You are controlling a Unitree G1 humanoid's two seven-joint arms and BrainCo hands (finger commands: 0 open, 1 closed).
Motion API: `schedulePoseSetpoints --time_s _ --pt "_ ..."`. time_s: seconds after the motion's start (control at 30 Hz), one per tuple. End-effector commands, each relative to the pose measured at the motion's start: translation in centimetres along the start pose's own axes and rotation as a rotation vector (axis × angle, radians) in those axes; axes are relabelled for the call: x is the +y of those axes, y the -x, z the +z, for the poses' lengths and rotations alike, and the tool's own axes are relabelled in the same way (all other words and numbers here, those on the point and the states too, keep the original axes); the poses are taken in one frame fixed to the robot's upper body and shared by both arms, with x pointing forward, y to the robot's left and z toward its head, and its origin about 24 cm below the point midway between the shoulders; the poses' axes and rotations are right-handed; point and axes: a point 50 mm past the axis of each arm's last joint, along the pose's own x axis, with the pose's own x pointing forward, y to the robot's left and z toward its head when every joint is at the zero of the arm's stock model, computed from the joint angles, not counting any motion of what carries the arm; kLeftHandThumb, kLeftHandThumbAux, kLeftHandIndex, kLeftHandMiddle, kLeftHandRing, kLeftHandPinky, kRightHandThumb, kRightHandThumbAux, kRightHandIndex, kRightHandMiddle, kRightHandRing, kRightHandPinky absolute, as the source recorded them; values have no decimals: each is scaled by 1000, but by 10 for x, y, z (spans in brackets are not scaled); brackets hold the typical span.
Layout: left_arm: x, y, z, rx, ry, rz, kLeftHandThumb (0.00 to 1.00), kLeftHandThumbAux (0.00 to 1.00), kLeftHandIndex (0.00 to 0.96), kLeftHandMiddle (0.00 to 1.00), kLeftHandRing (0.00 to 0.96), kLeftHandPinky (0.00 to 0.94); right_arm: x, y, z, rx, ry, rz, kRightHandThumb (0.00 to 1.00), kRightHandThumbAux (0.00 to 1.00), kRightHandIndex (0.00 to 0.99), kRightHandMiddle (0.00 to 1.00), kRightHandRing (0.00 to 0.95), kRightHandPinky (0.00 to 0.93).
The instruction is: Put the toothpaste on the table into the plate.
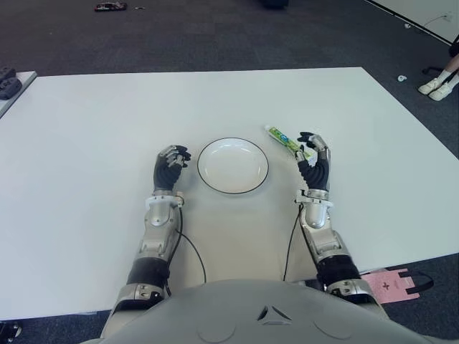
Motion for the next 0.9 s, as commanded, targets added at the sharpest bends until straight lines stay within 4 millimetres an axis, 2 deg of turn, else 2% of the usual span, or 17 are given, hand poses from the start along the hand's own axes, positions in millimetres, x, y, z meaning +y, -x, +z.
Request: schedulePoseSetpoints --time_s 0.03,0.33,0.43,0.67,0.9 --pt "2 12 -26 131 -12 17 710 716 431 497 490 494 -10 -7 -4 -6 109 -1 557 563 136 151 169 154" --pt "0 13 -24 118 -13 19 710 716 431 498 492 496 -21 -31 -6 8 250 18 535 401 11 48 62 93" --pt "1 13 -25 116 -13 24 710 715 432 497 490 492 -27 -46 -11 40 263 45 543 363 3 17 34 85" --pt "2 12 -26 122 -9 33 710 715 431 498 491 495 -33 -66 -18 87 303 98 575 307 0 1 2 41" --pt "2 13 -26 120 -3 39 710 716 431 501 495 497 -26 -87 -19 99 424 217 597 262 0 0 0 5"
